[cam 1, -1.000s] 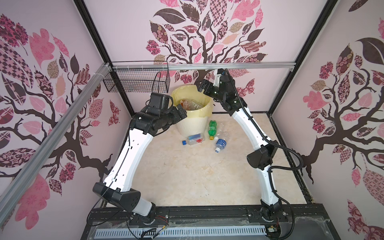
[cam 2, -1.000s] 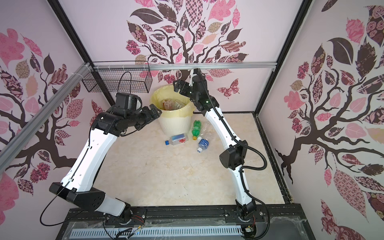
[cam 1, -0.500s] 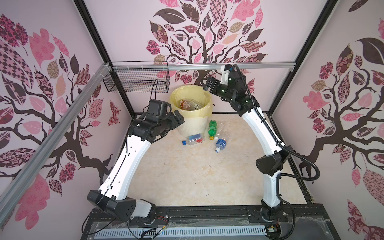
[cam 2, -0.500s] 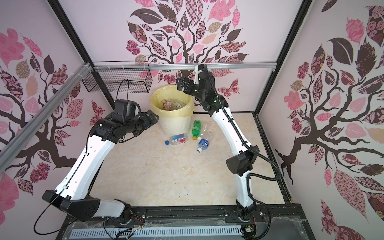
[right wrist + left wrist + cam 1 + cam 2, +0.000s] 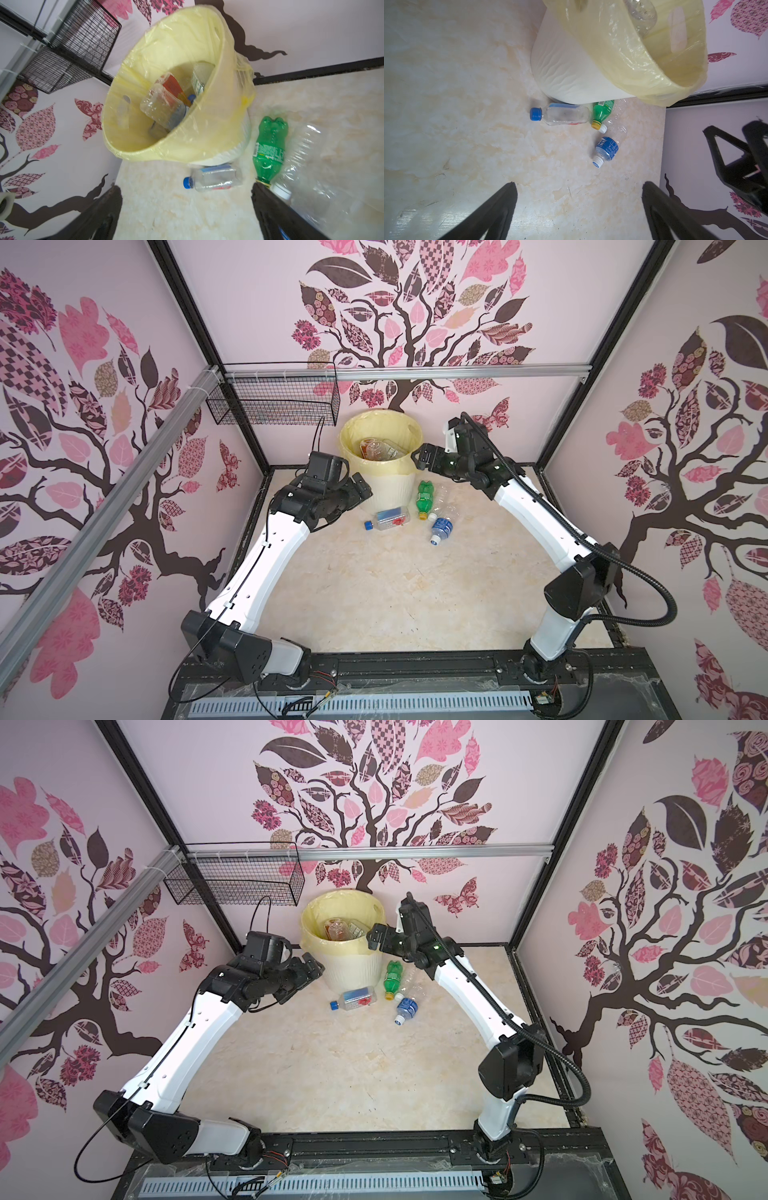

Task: Throw the plastic bottles in the bin

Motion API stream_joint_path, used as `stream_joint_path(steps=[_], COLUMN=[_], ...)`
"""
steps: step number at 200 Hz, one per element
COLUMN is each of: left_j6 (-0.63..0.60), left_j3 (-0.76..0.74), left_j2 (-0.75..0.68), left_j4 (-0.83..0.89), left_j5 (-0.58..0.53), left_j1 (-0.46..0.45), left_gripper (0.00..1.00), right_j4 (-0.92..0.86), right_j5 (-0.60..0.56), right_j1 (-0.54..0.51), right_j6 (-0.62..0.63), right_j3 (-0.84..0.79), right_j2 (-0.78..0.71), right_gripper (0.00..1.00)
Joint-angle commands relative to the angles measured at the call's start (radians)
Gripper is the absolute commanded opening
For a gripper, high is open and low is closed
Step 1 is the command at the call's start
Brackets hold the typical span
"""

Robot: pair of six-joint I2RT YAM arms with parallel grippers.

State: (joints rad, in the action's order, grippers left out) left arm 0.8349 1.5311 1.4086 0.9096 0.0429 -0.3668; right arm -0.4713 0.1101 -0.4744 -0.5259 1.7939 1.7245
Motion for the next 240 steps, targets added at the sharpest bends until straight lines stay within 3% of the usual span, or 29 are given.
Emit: stream_joint_path(steps=[1, 79, 170, 192, 240], left_j6=[-0.024, -0.099, -0.253, -0.234, -0.063], left_j3=[-0.067, -0.241, -0.222, -0.242, -0.311], left_j2=[-0.009, 0.061, 0.303, 0.334, 0.41], left_j4=[-0.038, -0.114, -0.281, -0.357, -0.52], left_j5=[-0.001, -0.001, 0.036, 0.076, 0.225], left_j1=[0.003, 0.003, 0.009, 0.035, 0.138], left_gripper=[0.97, 0.97, 0.97, 0.97, 0.97], right_j4=[0.014, 0.02, 0.002, -0.011, -0.037], right_j5=[-0.017, 0.022, 0.081, 0.086, 0.067], right_j1=[0.004, 0.004, 0.004, 0.005, 0.004], right_j6=[0.028, -0.011, -0.09, -0.094, -0.068], right_j3=[-0.061, -0.33, -0.477, -0.484, -0.461], right_j2=[-0.121, -0.254, -0.285, -0.285, -0.283], right_gripper=[1.0, 1.0, 1.0, 1.0, 1.0])
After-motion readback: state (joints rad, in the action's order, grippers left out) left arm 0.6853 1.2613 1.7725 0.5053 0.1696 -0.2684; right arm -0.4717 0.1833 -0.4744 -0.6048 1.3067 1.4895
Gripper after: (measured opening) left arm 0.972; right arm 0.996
